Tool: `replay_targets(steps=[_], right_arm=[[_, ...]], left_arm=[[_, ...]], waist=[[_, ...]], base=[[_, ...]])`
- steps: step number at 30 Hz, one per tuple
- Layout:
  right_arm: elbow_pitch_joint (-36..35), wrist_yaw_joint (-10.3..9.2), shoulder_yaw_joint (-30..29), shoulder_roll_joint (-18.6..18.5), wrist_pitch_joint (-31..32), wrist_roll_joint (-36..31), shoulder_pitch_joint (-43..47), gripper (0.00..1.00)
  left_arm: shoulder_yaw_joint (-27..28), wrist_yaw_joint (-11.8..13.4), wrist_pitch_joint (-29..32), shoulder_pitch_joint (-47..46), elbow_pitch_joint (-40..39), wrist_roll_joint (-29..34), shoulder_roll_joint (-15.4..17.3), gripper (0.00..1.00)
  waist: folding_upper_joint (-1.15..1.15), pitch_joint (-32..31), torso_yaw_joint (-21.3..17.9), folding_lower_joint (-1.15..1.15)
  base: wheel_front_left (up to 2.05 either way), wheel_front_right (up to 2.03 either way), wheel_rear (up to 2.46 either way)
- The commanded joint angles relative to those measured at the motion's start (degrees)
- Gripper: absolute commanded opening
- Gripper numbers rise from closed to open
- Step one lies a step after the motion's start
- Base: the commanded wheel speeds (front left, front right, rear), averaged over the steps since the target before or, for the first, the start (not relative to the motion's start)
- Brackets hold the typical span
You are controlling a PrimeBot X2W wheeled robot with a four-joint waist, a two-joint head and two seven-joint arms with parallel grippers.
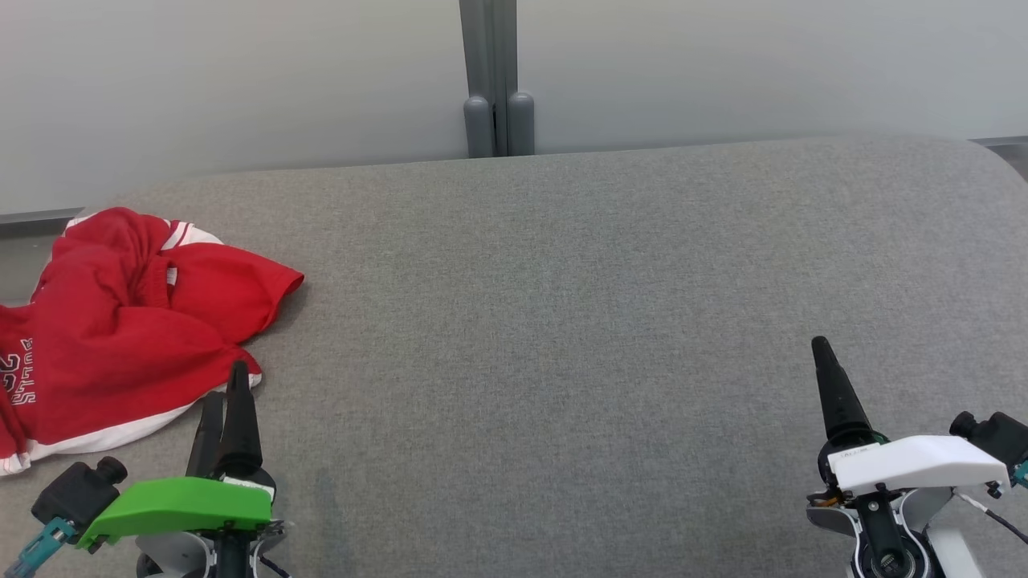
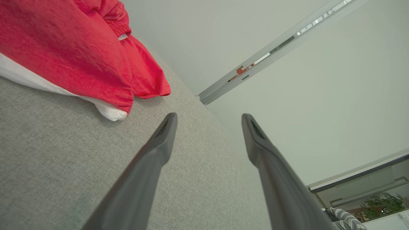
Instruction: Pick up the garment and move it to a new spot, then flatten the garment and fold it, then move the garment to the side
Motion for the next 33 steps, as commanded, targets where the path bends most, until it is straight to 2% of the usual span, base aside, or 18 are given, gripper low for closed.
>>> replay_targets(steps=[1,15,33], right_arm=[[-1.32,0.03,0.44,-0.43,-0.70,-2.43,-0.26,1.00],[-2.74,0.03,2.08,-0.79,-3.28,-14.17,0.65,1.00],[-3.24,0.03,3.18,-0.66,-6.21,-25.84,1.30,1.00]], left_arm=[[-0.25,0.30,-0.66,-0.38,-1.07,3.10,0.43,1.00],[-2.22,1.73,-3.26,0.16,-0.98,17.72,0.56,1.00],[-4.02,2.71,-6.15,0.29,-0.66,30.15,0.86,1.00]], waist=[[0.00,-0.01,0.02,0.00],[0.00,-0.03,0.12,0.00],[0.00,-0.15,0.38,0.00]], base=[[0.00,0.00,0.00],[0.00,0.00,0.00],[0.00,0.00,0.00]])
